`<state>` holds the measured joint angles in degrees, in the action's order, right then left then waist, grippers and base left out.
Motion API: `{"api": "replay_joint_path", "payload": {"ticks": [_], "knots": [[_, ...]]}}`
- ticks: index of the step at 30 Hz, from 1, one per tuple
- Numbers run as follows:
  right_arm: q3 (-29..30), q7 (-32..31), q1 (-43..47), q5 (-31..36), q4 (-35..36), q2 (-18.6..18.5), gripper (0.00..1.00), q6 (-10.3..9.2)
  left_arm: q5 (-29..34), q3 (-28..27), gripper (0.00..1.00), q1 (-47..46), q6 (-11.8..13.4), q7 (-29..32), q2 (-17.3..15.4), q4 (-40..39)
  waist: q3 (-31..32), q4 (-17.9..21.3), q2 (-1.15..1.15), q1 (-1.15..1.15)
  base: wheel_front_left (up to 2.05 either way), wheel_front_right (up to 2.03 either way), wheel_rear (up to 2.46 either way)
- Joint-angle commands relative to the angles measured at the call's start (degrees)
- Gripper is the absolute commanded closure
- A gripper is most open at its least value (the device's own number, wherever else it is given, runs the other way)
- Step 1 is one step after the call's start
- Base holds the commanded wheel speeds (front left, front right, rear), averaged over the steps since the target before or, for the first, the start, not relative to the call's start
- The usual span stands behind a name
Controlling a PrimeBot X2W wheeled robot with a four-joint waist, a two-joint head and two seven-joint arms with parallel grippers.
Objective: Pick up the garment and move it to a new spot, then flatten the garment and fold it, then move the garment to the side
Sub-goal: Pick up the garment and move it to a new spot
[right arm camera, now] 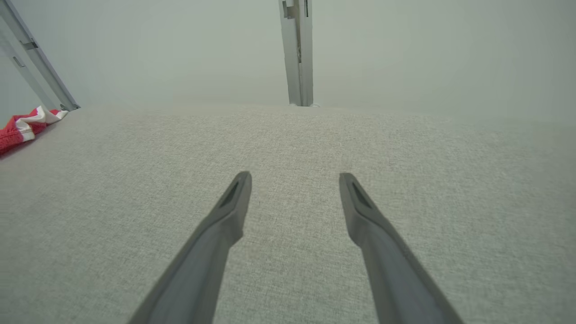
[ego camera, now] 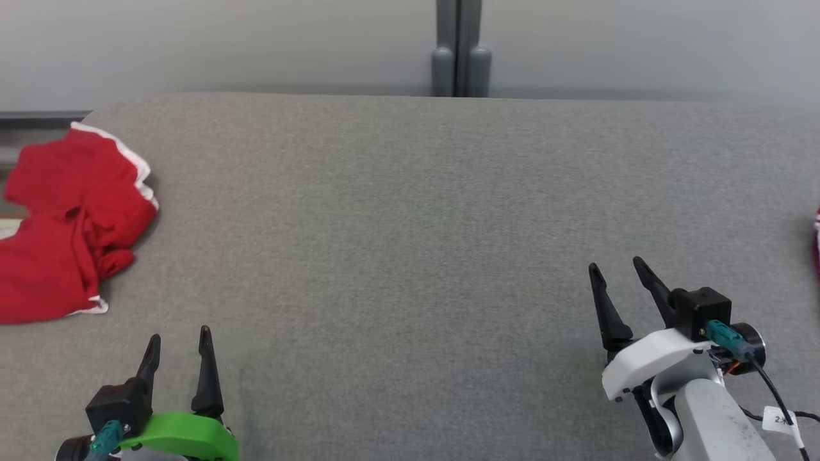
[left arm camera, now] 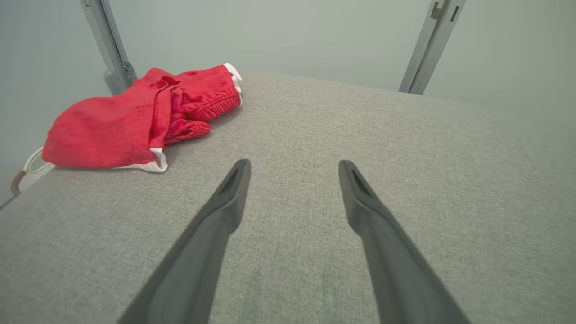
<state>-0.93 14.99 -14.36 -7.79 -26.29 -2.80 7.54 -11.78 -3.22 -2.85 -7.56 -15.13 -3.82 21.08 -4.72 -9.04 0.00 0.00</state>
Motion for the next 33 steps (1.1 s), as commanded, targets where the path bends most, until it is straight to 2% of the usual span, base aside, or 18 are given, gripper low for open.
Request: {"api": "replay_joint_path", "payload": {"ticks": [1,8,16,21,25,29,33], "knots": [[-0.84,0.25,-0.96,0.20,-0.25,-0.23,0.00,-0.11,-0.66,-0.58,0.00,-0.84,0.18,0.03,-0.04,0.68,-2.35,-6.94,0.00,0.00,0.00,0.00,0.00],[-3.57,0.25,-2.57,-0.51,-0.89,-0.25,0.00,-0.10,-1.09,-3.44,0.00,-0.28,0.18,0.03,0.06,3.04,-3.22,-16.03,0.00,0.00,0.00,0.00,0.00],[-5.31,0.25,-3.63,-1.07,-1.90,-0.27,0.00,-0.10,-1.69,-6.06,0.00,0.53,0.18,0.03,0.60,4.69,-3.16,-21.62,0.00,0.00,0.00,0.00,0.00],[-6.03,0.25,-4.26,0.24,-2.15,-0.29,0.00,-0.11,-2.29,-5.39,0.00,-0.69,0.18,0.03,0.80,5.42,-3.82,-22.00,0.00,0.00,0.00,0.00,0.00],[-6.70,0.25,-5.53,1.81,-1.89,-0.29,0.00,-0.11,-4.13,-4.38,0.00,-3.62,0.18,0.03,0.73,6.05,-5.93,-20.42,0.00,0.00,0.00,0.00,0.00],[-6.76,0.25,-7.59,3.37,-1.32,-0.28,0.00,-0.11,-7.01,-3.90,0.00,-8.28,0.18,0.03,-1.16,7.26,-9.29,-18.28,0.00,0.00,0.00,0.00,0.00],[-6.54,0.25,-9.70,5.68,-0.48,-0.30,0.00,-0.11,-10.84,-2.35,0.00,-14.84,0.18,0.03,-5.03,8.47,-13.24,-16.45,0.00,0.00,0.00,0.00,0.00]]}}
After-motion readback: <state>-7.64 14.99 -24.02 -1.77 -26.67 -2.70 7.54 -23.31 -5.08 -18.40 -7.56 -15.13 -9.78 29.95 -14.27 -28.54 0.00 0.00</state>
